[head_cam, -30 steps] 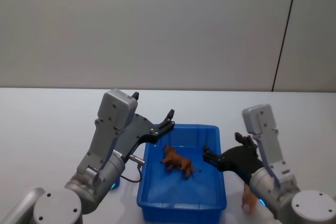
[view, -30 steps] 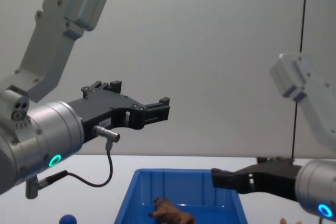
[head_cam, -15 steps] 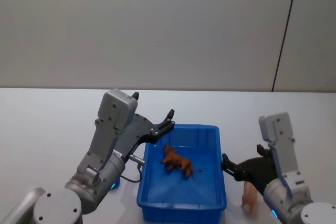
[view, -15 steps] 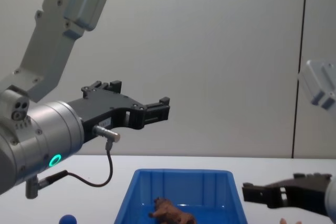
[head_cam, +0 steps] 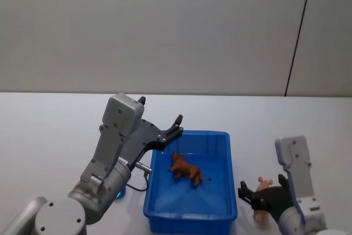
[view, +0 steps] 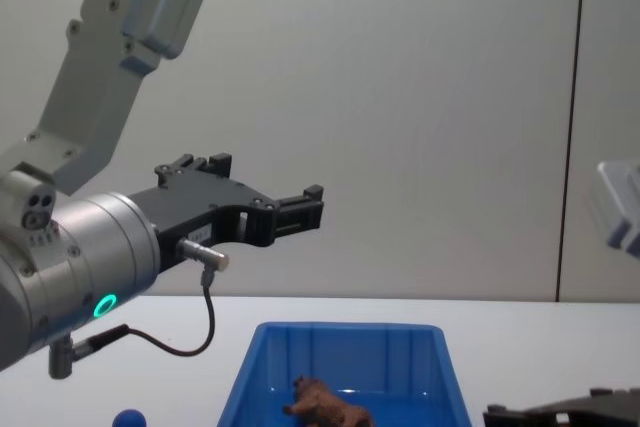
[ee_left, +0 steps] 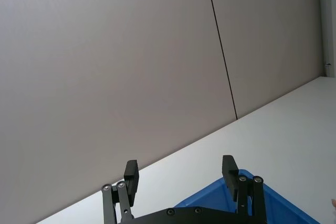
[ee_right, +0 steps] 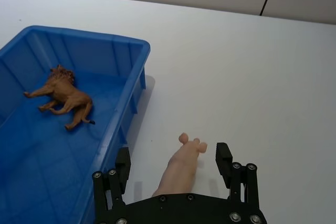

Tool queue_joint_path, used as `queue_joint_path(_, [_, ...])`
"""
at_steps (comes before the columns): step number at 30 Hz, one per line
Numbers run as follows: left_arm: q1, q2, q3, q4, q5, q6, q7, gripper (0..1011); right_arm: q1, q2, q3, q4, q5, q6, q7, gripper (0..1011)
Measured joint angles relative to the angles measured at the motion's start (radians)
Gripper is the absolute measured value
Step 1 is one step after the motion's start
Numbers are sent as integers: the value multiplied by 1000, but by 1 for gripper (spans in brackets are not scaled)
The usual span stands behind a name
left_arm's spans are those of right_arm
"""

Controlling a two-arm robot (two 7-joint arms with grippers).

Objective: Pick up the two dolls from the table and place them into the box.

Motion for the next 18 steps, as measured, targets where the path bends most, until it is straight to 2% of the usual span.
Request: queue_joint_path(18, [0, 0, 0, 0, 0, 0, 0, 1001, -26, -42, -15, 34, -11, 8, -76, 1001])
